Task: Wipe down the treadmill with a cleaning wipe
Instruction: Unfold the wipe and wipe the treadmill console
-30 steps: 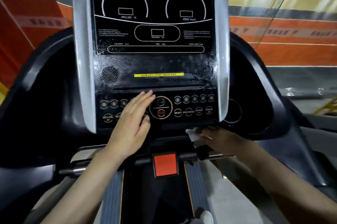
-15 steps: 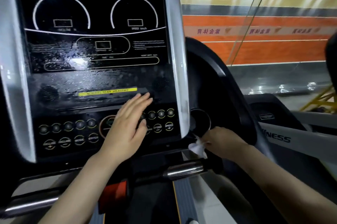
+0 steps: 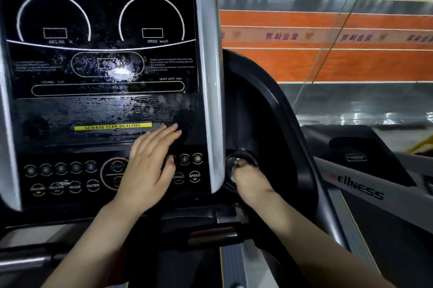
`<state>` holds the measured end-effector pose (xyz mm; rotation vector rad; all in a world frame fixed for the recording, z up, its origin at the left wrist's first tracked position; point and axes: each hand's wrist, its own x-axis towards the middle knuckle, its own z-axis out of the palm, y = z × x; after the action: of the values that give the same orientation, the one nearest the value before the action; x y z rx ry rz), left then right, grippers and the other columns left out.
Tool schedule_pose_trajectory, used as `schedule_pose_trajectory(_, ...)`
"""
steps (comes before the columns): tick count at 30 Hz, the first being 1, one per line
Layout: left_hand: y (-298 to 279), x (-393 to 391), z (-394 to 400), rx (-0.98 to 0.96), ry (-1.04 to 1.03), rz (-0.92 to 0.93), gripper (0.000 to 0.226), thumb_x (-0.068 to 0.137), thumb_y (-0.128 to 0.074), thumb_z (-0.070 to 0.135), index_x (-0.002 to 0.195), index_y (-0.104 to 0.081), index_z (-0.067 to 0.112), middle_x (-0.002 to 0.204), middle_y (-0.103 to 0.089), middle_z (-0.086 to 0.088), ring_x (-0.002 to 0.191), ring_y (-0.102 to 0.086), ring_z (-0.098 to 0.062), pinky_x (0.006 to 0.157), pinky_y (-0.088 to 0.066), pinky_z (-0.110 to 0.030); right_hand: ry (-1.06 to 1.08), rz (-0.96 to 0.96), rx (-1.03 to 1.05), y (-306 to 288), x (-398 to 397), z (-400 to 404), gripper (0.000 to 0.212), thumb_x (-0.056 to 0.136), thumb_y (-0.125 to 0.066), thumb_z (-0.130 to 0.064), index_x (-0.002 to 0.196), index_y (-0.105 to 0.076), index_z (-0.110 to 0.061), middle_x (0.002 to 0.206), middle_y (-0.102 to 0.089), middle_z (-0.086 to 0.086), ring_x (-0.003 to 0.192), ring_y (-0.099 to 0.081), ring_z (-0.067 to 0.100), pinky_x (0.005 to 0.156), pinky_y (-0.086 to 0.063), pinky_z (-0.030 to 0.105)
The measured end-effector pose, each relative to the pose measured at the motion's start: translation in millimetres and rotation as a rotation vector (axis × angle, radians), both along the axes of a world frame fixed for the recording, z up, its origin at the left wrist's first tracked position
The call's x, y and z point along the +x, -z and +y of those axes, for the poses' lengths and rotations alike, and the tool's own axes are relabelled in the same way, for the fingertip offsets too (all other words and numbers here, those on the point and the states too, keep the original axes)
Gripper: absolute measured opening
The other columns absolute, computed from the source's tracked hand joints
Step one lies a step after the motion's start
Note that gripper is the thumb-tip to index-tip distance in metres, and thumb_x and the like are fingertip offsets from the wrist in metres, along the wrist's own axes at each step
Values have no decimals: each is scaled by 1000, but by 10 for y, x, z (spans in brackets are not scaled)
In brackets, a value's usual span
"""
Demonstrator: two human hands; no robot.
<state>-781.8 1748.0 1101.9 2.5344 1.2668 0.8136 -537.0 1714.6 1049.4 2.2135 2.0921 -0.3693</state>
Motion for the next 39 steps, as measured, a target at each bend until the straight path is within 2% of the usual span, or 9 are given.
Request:
schedule_pose_trajectory(5,9,66,-29,21,-43,-7,54,91,-40,20,144,-47,18,155,-38,8,147,-28,-12,123,-9,-37,6,199,-54,23,36,74,44,94,-52,-9,137,-46,1,145,-42,15,131,-45,27,106,-32,24)
schedule_pose_trajectory(11,15,205,-42,42,-124,-53,54,88,-41,20,141,-50,18,154,-40,7,144,-32,-14,121,-11,-39,-61,378,-136,-56,173,-71,20,93,-51,-27,92,-63,-11,110,-63,6,102,-60,27,80,-44,27)
schedule_pose_trajectory(16,24,310,-58,65,-191,-41,54,86,-42,16,139,-51,19,154,-40,7,141,-37,-20,119,-12,-41,-349,-164,-245,-182,182,-31,38,96,-45,-28,127,-58,-10,132,-56,14,122,-52,32,94,-45,36)
schedule_pose_trajectory(19,20,289,-60,72,-186,-14,54,86,-41,16,139,-51,18,155,-40,7,141,-36,-21,119,-13,-42,-437,-641,-380,-27,69,19,62,103,-37,-29,152,-14,2,159,-12,24,147,-14,38,119,-15,41)
schedule_pose_trajectory(23,-3,272,-71,61,-175,16,54,86,-42,16,140,-51,19,156,-38,8,142,-34,-19,120,-13,-41,-418,-687,-408,76,155,99,63,104,-29,-25,153,3,-1,161,9,19,149,10,32,119,1,38)
schedule_pose_trajectory(29,-26,268,-85,52,-178,30,55,85,-41,16,140,-51,20,156,-37,9,143,-34,-17,120,-13,-38,-523,-791,-559,93,82,282,63,106,-29,-40,155,-8,-7,163,-8,10,149,-8,32,118,-13,42)
schedule_pose_trajectory(33,-44,222,-83,35,-150,62,56,86,-41,17,141,-49,21,158,-33,10,144,-30,-15,119,-11,-35,-419,-534,-458,-140,-36,60,49,104,-32,-23,151,-30,-12,156,-32,10,142,-30,32,113,-24,44)
schedule_pose_trajectory(36,-31,214,-80,23,-146,67,55,88,-40,19,142,-48,22,159,-32,11,144,-30,-16,119,-10,-35,-292,-52,-389,-315,97,62,34,94,-45,-14,126,-56,-11,129,-57,14,115,-57,30,89,-48,32)
schedule_pose_trajectory(39,-22,224,-76,26,-151,56,55,88,-40,19,142,-49,22,159,-32,11,145,-29,-15,120,-10,-37,59,496,-368,-214,134,65,5,89,-56,-18,86,-54,-15,88,-60,3,78,-57,16,61,-42,22)
